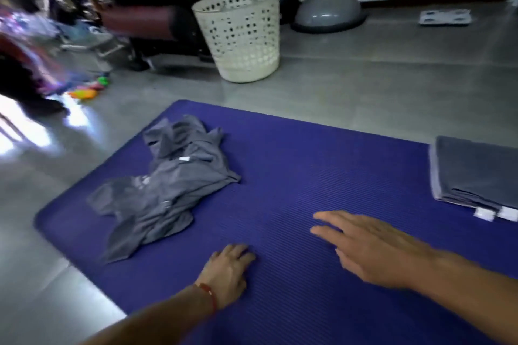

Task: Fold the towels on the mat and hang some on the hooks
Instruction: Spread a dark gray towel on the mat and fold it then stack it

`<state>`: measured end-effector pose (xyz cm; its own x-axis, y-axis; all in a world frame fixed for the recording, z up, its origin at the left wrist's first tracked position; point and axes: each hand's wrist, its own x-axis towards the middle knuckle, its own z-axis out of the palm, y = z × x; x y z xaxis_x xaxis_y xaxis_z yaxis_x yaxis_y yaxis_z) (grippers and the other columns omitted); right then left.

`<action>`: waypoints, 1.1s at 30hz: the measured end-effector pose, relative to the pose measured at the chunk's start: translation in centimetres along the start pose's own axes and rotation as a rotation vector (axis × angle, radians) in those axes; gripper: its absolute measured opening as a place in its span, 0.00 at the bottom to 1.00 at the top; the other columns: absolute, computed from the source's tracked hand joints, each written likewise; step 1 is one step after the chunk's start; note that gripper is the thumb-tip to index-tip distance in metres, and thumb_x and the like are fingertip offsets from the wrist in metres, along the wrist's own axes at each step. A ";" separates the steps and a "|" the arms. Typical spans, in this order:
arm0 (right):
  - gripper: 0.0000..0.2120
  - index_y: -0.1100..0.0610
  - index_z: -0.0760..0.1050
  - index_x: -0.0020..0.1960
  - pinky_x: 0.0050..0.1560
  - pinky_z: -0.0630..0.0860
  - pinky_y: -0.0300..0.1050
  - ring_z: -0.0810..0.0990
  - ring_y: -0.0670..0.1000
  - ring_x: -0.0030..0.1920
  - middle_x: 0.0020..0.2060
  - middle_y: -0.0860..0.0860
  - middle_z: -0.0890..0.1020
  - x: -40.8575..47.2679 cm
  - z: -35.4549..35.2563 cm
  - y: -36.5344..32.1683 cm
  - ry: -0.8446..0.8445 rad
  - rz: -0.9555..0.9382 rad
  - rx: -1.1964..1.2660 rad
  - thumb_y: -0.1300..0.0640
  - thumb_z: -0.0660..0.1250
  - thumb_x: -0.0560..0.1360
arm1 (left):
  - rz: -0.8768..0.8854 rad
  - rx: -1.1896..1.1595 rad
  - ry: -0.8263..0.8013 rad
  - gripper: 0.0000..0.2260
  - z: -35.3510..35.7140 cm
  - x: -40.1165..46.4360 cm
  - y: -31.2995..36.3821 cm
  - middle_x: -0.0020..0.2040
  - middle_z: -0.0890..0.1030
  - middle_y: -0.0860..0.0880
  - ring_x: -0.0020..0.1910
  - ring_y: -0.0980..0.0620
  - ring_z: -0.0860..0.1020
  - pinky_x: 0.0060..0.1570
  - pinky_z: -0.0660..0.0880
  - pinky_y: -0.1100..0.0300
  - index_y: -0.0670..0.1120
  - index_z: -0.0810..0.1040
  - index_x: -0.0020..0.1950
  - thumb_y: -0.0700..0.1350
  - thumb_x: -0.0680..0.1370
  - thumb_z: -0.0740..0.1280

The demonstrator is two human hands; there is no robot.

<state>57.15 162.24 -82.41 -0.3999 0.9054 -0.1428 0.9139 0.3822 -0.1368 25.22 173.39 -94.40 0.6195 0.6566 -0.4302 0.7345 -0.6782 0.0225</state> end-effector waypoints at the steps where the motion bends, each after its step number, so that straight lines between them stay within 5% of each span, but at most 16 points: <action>1: 0.28 0.45 0.60 0.77 0.63 0.78 0.49 0.74 0.50 0.69 0.78 0.46 0.59 1.3 -0.8 -0.3 -0.006 -0.059 -0.055 0.52 0.64 0.80 | -0.068 0.021 0.077 0.26 -0.5 0.3 -2.7 0.74 0.65 0.48 0.71 0.41 0.70 0.60 0.75 0.44 0.52 0.72 0.71 0.49 0.72 0.64; 4: 0.26 0.43 0.64 0.75 0.61 0.79 0.45 0.76 0.46 0.66 0.76 0.43 0.63 4.2 -2.1 -1.6 0.010 -0.071 -0.073 0.50 0.66 0.79 | -0.287 0.099 0.268 0.21 -2.7 1.6 -9.3 0.70 0.70 0.44 0.64 0.38 0.75 0.54 0.77 0.44 0.50 0.78 0.62 0.48 0.68 0.71; 6: 0.24 0.42 0.58 0.79 0.72 0.68 0.40 0.66 0.43 0.74 0.79 0.40 0.55 5.0 -1.7 -2.3 0.004 -0.038 -0.027 0.49 0.57 0.84 | -0.406 0.072 0.334 0.24 -4.7 2.8 -12.0 0.77 0.63 0.41 0.71 0.38 0.65 0.64 0.71 0.41 0.54 0.74 0.69 0.50 0.73 0.69; 9: 0.24 0.40 0.53 0.80 0.71 0.57 0.30 0.58 0.38 0.76 0.79 0.37 0.48 4.4 0.0 -2.9 -0.047 0.004 0.034 0.48 0.52 0.86 | -0.528 -0.078 0.278 0.32 -6.8 5.4 -15.6 0.81 0.49 0.46 0.76 0.36 0.57 0.66 0.68 0.34 0.62 0.64 0.75 0.51 0.75 0.73; 11: 0.24 0.39 0.56 0.79 0.64 0.56 0.25 0.62 0.36 0.73 0.77 0.35 0.52 2.8 2.1 -3.0 -0.103 0.009 0.089 0.47 0.58 0.84 | -0.543 -0.200 0.189 0.46 -6.8 6.7 -17.8 0.81 0.49 0.48 0.75 0.34 0.61 0.68 0.70 0.38 0.66 0.60 0.77 0.47 0.67 0.81; 13: 0.30 0.37 0.66 0.72 0.57 0.64 0.23 0.74 0.33 0.62 0.72 0.36 0.65 1.2 3.7 -3.0 -0.202 0.044 0.156 0.45 0.74 0.73 | -0.495 -0.281 0.203 0.49 -5.8 7.5 -19.5 0.80 0.55 0.46 0.73 0.36 0.68 0.72 0.68 0.46 0.63 0.63 0.78 0.43 0.64 0.83; 15: 0.33 0.35 0.69 0.67 0.50 0.74 0.24 0.78 0.31 0.53 0.67 0.36 0.72 -0.8 5.7 -2.3 -0.207 0.100 0.213 0.43 0.79 0.66 | -0.462 -0.290 0.316 0.41 -5.0 7.9 -20.3 0.75 0.69 0.44 0.69 0.40 0.74 0.70 0.70 0.51 0.55 0.69 0.76 0.43 0.66 0.81; 17: 0.24 0.31 0.61 0.72 0.50 0.77 0.27 0.76 0.29 0.55 0.70 0.34 0.69 -3.2 8.4 -1.0 -0.153 0.128 0.233 0.40 0.63 0.78 | -0.466 -0.333 0.451 0.28 -4.8 8.3 -21.1 0.63 0.80 0.42 0.60 0.40 0.80 0.62 0.75 0.51 0.48 0.77 0.69 0.40 0.69 0.77; 19: 0.21 0.30 0.52 0.76 0.52 0.76 0.27 0.75 0.29 0.57 0.72 0.33 0.65 -4.2 9.7 -0.6 -0.093 0.080 0.180 0.40 0.46 0.83 | -0.514 -0.335 0.525 0.13 -5.2 8.6 -21.7 0.53 0.83 0.39 0.54 0.39 0.82 0.56 0.77 0.50 0.43 0.82 0.59 0.37 0.74 0.72; 22: 0.20 0.29 0.52 0.75 0.49 0.75 0.24 0.75 0.28 0.55 0.72 0.31 0.62 -4.1 9.7 -0.6 -0.115 0.094 0.147 0.40 0.41 0.84 | -0.589 -0.354 0.530 0.04 -6.1 8.1 -20.9 0.46 0.83 0.38 0.47 0.37 0.82 0.46 0.77 0.51 0.40 0.82 0.46 0.38 0.76 0.68; 25: 0.16 0.27 0.60 0.67 0.55 0.72 0.25 0.73 0.27 0.58 0.68 0.27 0.64 -2.9 7.0 -1.6 -0.040 0.107 0.205 0.38 0.42 0.83 | -0.468 -0.383 0.484 0.05 -7.0 6.0 -16.2 0.41 0.83 0.45 0.42 0.42 0.81 0.41 0.75 0.54 0.44 0.82 0.44 0.45 0.74 0.70; 28: 0.11 0.27 0.64 0.62 0.65 0.67 0.30 0.67 0.27 0.63 0.64 0.26 0.67 -1.1 5.3 -2.5 -0.083 0.195 0.329 0.43 0.56 0.83 | -0.140 -0.256 0.615 0.07 -6.8 3.2 -8.9 0.42 0.82 0.50 0.46 0.43 0.80 0.45 0.74 0.51 0.49 0.82 0.45 0.48 0.71 0.66; 33: 0.14 0.36 0.70 0.68 0.57 0.82 0.50 0.84 0.45 0.54 0.58 0.43 0.81 2.1 3.1 -4.8 0.061 0.617 1.127 0.41 0.57 0.84 | 0.291 -0.648 0.805 0.06 -6.3 -1.7 5.2 0.61 0.73 0.44 0.51 0.51 0.75 0.51 0.72 0.62 0.43 0.80 0.50 0.40 0.74 0.67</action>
<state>51.72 161.75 -85.12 0.0972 0.8937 -0.4380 0.3704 -0.4410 -0.8175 29.70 170.82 -87.85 0.6209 0.6826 0.3853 0.3891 -0.6951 0.6045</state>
